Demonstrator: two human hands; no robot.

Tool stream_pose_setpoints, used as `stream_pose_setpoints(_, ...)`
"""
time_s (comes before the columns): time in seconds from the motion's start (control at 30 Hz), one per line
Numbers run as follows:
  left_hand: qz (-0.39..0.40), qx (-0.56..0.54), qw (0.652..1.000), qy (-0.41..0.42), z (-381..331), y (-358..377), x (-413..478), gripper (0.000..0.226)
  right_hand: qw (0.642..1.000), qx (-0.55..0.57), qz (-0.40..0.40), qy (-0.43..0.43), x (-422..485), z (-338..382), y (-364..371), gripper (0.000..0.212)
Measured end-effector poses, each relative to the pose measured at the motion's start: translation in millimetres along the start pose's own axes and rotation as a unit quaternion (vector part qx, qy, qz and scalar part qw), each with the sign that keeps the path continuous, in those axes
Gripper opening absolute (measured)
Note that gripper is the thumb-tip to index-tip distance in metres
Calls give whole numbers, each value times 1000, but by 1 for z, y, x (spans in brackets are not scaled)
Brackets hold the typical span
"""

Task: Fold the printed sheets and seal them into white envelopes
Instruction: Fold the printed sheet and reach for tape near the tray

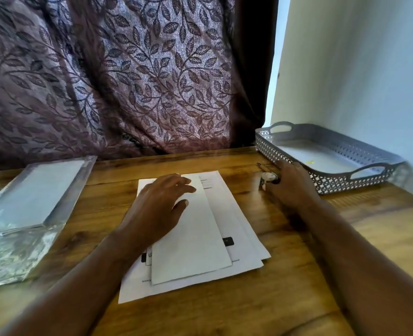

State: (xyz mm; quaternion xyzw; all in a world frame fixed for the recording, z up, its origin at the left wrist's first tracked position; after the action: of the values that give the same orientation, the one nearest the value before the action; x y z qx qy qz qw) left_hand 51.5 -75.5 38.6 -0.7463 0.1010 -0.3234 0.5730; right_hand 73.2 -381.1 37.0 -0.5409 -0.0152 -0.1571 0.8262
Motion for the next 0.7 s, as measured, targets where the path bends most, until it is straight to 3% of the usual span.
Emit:
stream_pose_setpoints(0.27, -4, -10, 1000, 9, 0, -1, 0, 41, 999, -32, -8, 12, 10, -4, 11, 36)
stream_pose_setpoints(0.43, -23, -49, 998, -8, 2, -6, 0, 42, 995, 96, 6, -28, -1, 13, 4, 38)
stream_pose_setpoints(0.5, -38, -108, 993, -31, 4, -9, 0, 39, 965, 249, 63, -47, -11, 30, 6, 39)
stream_pose_setpoints(0.57, -41, -179, 982, -49, 5, -9, 2, 34, 905, 402, 130, -54, -22, 47, 13, 36)
stream_pose_setpoints(0.63, -44, -234, 969, -59, 4, -8, 3, 30, 864, 464, 175, -86, -29, 64, 20, 34)
stream_pose_setpoints(0.7, -46, -282, 956, -70, 3, -7, 4, 28, 855, 459, 202, -132, -33, 80, 27, 36)
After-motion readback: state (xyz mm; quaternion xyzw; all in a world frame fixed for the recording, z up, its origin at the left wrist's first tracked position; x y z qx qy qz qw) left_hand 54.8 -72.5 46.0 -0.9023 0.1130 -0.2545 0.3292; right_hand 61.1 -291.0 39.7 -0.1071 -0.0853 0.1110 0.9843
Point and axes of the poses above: each hand's wrist, its own x-axis towards the middle knuckle, its own y-axis out of the palm, z = x × y, the point moved 6 cm from there along x, towards the middle knuckle, and after that the axes turned 9 degrees about z, right-handed, at the moved point
